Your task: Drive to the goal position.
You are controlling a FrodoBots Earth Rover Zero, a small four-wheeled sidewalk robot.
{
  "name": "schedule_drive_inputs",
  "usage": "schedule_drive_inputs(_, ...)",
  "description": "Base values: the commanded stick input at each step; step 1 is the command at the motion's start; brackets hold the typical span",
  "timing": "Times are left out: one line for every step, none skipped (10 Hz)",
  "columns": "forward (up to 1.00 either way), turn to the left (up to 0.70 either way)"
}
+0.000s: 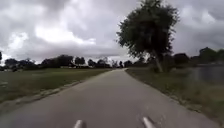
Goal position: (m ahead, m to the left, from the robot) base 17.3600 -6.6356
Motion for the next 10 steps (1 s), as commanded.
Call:
schedule_drive_inputs(0.70,0.00)
schedule_drive_inputs(0.70,0.00)
schedule_drive_inputs(0.28,0.00)
schedule_drive_inputs(0.00,0.00)
schedule_drive_inputs(0.00,0.00)
schedule_drive_inputs(0.00,0.00)
schedule_drive_inputs(0.00,0.00)
schedule_drive_inputs(0.00,0.00)
schedule_drive_inputs(0.00,0.00)
schedule_drive_inputs(0.00,0.00)
